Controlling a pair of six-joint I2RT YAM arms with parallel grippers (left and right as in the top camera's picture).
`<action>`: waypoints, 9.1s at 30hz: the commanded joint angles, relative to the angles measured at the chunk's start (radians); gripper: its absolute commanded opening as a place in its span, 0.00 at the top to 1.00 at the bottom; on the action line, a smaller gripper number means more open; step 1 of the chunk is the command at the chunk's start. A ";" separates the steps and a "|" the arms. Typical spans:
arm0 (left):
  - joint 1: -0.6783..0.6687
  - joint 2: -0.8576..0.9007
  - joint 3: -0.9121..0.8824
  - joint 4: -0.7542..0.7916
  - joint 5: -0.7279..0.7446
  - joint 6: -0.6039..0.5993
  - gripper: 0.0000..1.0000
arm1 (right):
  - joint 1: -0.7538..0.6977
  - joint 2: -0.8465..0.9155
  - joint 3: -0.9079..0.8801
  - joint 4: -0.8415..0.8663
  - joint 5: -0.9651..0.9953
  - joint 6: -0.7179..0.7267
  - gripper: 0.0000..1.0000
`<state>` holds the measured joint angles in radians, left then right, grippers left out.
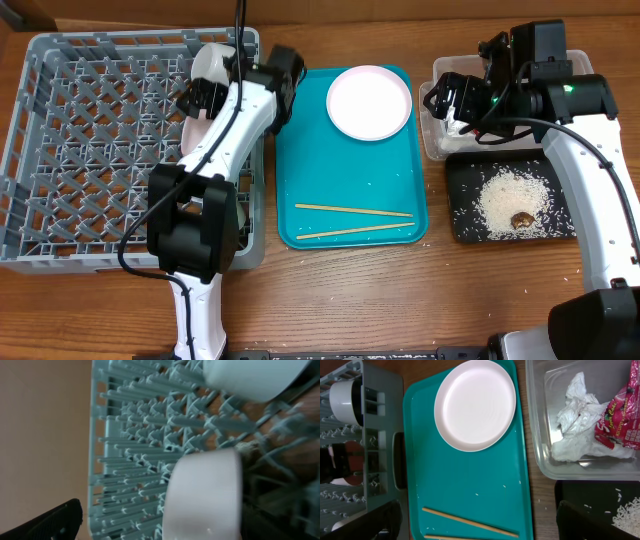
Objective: Sort waste into correct bins and load items into the dishwasher
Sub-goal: 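Move the left gripper to the pink plate and grasp its edge, then lift the pink plate and stand it upright in the rack, then reach the left gripper to the teal tray and grasp the chopsticks, then carry the chopstick to the rack and insert it upright, then return the left gripper to the tray and grasp the remaining chopstick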
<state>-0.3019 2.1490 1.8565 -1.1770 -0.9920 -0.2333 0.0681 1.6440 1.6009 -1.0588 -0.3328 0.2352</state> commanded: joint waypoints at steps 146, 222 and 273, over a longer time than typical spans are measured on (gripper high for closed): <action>-0.058 -0.010 0.365 -0.304 1.254 0.808 0.08 | 0.003 -0.006 0.010 0.005 0.003 0.000 0.00; -0.016 0.121 0.571 -0.031 0.817 -0.083 0.96 | 0.003 -0.006 0.010 0.005 0.003 0.000 0.00; -0.158 0.050 0.433 -0.513 1.411 1.154 0.24 | 0.003 -0.006 0.010 0.005 0.003 0.000 0.00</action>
<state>-0.4454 2.2078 2.3539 -1.6844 0.2634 0.6395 0.0681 1.6440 1.6009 -1.0588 -0.3336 0.2356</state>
